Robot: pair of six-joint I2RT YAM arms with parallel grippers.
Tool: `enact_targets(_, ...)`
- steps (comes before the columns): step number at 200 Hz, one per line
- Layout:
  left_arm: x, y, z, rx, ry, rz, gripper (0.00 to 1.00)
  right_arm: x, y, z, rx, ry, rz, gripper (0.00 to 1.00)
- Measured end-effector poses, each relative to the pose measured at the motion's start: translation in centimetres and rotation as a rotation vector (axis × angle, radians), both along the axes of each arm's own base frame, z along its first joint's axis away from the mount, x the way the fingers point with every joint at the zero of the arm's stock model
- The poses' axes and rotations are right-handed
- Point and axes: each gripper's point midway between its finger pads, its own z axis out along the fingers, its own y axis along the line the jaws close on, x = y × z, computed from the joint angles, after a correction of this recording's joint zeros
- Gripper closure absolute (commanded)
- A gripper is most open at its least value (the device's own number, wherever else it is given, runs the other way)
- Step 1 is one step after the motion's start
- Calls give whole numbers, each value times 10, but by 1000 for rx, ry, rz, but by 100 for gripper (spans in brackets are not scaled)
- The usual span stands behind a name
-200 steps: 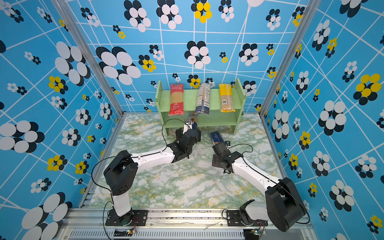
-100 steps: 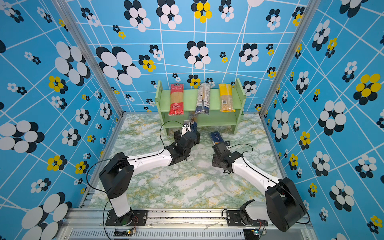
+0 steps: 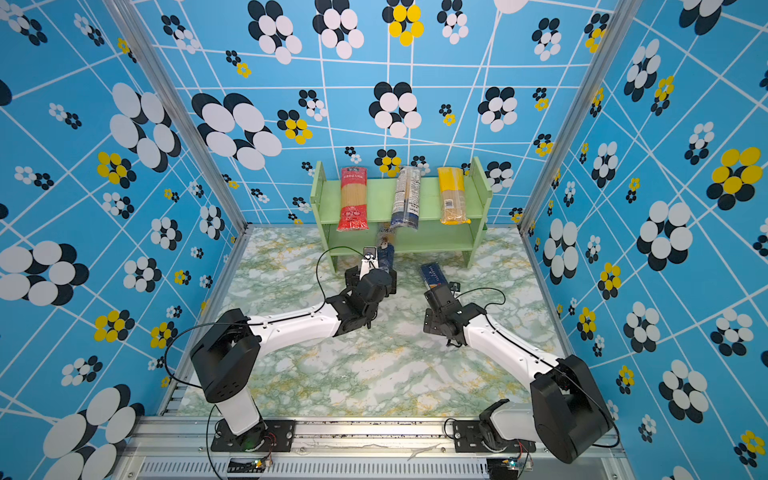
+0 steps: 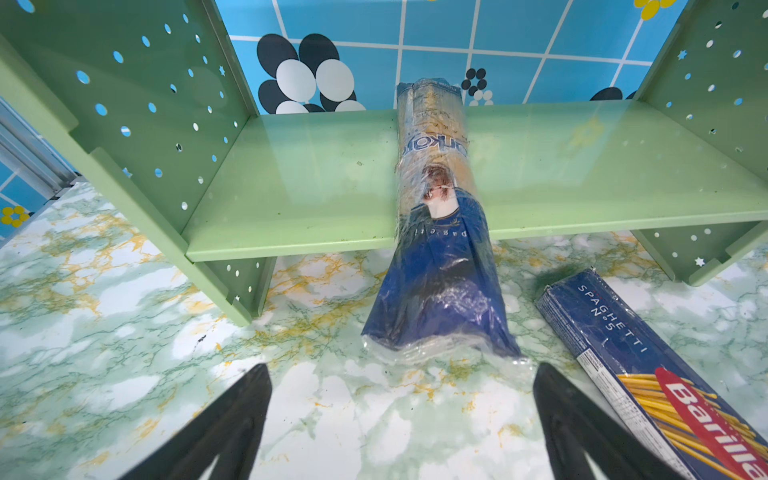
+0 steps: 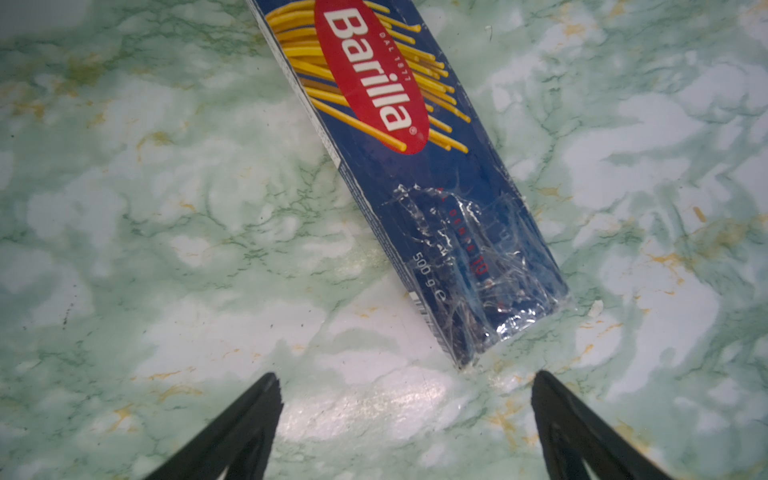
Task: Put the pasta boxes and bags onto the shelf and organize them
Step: 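Lower the Anko bag onto the lower tier and open the left gripper, then withdraw the left gripper from the shelf while the right gripper rotates over the Barilla box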
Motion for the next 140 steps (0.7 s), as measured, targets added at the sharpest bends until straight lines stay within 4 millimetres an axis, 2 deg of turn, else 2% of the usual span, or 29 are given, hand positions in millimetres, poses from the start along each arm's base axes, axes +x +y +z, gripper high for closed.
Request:
enact_targets(52,-14,17,-10,8,36,12,1,1,2,-4,2,11,3,4)
enact_targets(109,-36,42,-45,96,122,23,1,3,4,-5,7,7,4,4)
enact_targets(140,-48,53,-57,120,156,16,1,3,1,-6,-4,6,-1,2)
